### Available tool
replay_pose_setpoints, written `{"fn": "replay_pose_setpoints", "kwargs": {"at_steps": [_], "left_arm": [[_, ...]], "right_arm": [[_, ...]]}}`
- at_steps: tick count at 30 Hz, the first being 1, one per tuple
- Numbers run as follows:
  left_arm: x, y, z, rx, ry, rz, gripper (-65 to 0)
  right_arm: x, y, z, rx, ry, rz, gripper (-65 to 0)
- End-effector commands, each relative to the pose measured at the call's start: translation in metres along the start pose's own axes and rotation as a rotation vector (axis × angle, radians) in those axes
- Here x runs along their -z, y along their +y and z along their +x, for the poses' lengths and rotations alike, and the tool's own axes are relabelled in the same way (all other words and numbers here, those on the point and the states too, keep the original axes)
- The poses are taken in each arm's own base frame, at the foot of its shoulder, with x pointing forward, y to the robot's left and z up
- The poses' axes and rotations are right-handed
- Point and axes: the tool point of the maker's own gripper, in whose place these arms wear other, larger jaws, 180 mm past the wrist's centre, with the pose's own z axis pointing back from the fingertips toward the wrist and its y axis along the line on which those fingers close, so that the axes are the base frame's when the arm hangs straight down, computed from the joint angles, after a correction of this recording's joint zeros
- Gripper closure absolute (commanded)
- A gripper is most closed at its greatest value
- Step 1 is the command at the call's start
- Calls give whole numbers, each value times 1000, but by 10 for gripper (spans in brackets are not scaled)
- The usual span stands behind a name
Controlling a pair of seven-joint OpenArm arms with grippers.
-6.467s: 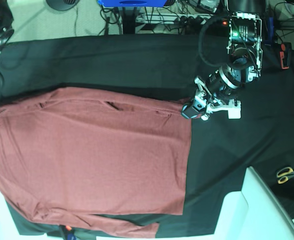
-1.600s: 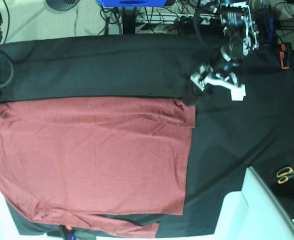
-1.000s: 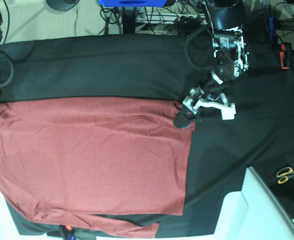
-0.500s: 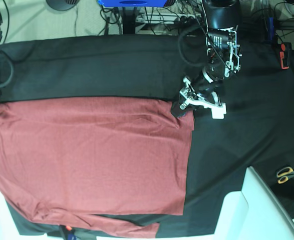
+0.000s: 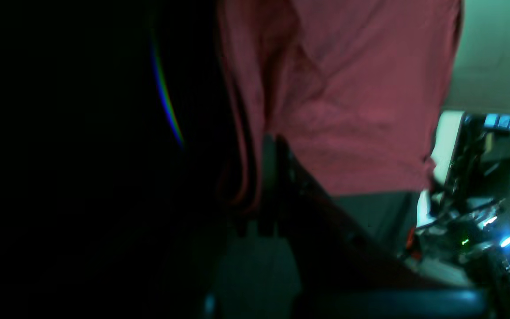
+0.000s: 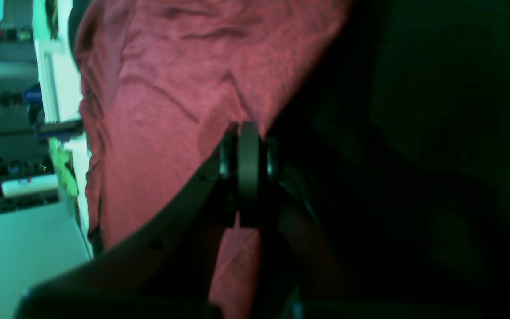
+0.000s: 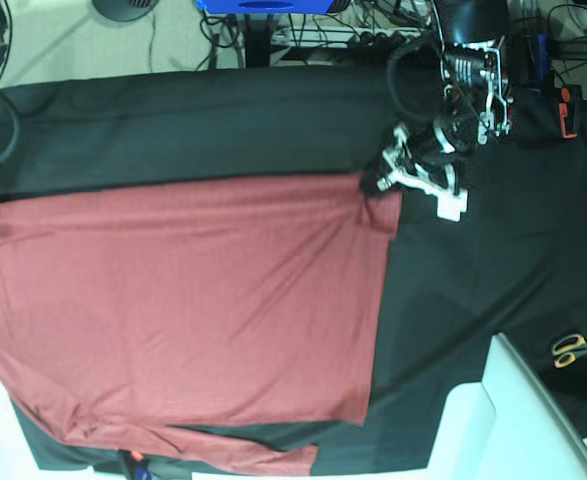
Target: Fold the T-shirt properly
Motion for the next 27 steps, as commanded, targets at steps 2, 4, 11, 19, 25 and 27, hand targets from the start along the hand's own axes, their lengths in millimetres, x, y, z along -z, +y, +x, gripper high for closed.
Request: {"fn": "replay_pose_setpoints", "kwargs": {"at_steps": [2,4,11,19,25,27], "left_arm": [[-6,-10,17,37,-30,-23,0],[-8,-12,18,48,-30,-26,0],[-22,-2,1,53,-14,-1,0],[-37,-3,-8,83,-17,10,0],[-50,2,-24,92,-1,28,0],[-54,5,-28,90,2,36,0]], "right_arm": [[-4,22,29,-41,-36,53,0],[-6,23,28,-48,-23,57,0],[-15,-9,24,19,-21,-27,0],[-33,-20,15,-33,-27,-29,0],[-44,-23,6,-68,-12,-27,0],[-46,-24,4,-76,-4,-27,0]]}}
